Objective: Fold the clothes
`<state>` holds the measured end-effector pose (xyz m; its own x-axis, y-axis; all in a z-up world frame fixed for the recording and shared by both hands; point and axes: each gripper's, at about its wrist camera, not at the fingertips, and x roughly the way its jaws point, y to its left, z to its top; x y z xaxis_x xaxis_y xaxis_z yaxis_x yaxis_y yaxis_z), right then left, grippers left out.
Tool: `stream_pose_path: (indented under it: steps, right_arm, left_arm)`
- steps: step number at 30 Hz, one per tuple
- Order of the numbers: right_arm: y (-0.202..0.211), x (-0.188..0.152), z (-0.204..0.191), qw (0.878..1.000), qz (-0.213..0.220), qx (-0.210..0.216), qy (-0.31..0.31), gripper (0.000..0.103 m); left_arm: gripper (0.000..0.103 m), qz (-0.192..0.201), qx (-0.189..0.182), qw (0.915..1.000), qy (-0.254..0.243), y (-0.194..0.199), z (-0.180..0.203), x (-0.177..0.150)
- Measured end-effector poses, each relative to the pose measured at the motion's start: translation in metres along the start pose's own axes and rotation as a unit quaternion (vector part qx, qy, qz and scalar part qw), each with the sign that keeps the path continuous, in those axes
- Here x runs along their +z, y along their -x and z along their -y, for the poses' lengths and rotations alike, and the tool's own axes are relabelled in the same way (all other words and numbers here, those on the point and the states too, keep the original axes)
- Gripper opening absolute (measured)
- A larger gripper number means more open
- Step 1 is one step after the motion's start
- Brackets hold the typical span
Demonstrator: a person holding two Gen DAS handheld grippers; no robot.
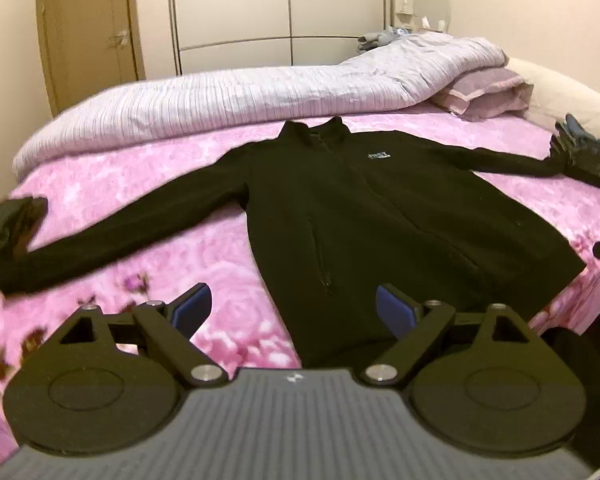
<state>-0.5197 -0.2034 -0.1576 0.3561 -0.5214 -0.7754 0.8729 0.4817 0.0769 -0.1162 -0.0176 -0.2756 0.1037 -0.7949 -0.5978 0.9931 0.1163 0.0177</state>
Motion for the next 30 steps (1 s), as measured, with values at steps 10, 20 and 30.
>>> stream_pose_path:
  steps: [10,20,30]
  right_arm:
    - [0.0,-0.008,-0.008,0.999,-0.035,-0.01,-0.001,0.078]
    - [-0.016,0.001,-0.031,0.999,-0.029,0.011,0.023,0.078]
    - [-0.042,0.032,-0.102,0.986,0.042,0.092,0.129,0.078]
  left_arm:
    - [0.086,-0.037,-0.013,0.999,-0.023,-0.003,0.0,-0.013]
    - [0.086,-0.04,0.039,0.9984,0.005,0.004,-0.04,-0.017]
    - [0.089,-0.053,0.128,0.9887,0.059,0.02,-0.129,-0.024]
